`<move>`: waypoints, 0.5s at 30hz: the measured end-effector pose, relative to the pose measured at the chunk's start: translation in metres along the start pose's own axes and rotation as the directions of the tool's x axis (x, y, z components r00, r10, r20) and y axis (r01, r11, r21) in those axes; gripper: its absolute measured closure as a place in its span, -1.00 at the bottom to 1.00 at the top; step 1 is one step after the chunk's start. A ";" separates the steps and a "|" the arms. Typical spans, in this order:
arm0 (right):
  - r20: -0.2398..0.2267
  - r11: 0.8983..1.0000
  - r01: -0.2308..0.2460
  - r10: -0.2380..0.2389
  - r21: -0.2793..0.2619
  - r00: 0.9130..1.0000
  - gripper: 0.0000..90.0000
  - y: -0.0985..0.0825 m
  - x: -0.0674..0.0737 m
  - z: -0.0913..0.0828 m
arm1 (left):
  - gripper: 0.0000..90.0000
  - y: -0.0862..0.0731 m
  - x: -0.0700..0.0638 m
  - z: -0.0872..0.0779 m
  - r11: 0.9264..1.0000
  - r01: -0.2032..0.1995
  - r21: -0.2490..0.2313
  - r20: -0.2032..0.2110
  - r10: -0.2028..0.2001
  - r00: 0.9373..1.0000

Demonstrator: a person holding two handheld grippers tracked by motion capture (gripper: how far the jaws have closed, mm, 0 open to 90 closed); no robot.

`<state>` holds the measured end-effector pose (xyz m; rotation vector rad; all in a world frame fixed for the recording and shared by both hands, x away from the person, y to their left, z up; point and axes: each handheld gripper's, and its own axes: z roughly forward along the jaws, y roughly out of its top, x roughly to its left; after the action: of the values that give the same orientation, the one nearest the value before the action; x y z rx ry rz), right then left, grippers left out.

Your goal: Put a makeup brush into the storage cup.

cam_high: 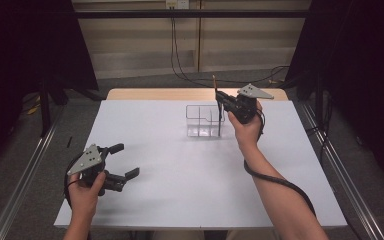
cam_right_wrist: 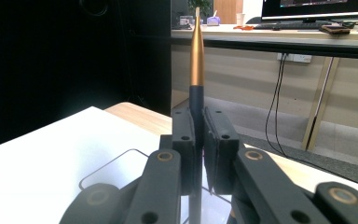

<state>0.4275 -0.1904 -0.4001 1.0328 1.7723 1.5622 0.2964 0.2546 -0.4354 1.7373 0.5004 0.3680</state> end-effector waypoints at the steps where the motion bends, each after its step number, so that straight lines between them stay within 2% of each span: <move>1: 0.000 1.000 0.000 0.000 0.000 1.000 0.85 0.000 0.000 0.000 | -0.99 0.000 0.000 0.000 1.000 0.000 0.000 0.000 0.000 1.000; 15: 0.006 1.000 -0.005 0.005 0.008 1.000 0.85 -0.007 -0.004 0.000 | -0.99 0.000 0.000 0.000 1.000 0.002 -0.002 -0.002 -0.002 1.000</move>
<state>0.4282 -0.1940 -0.4072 1.0453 1.7745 1.5542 0.2962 0.2547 -0.4352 1.7350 0.5031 0.3691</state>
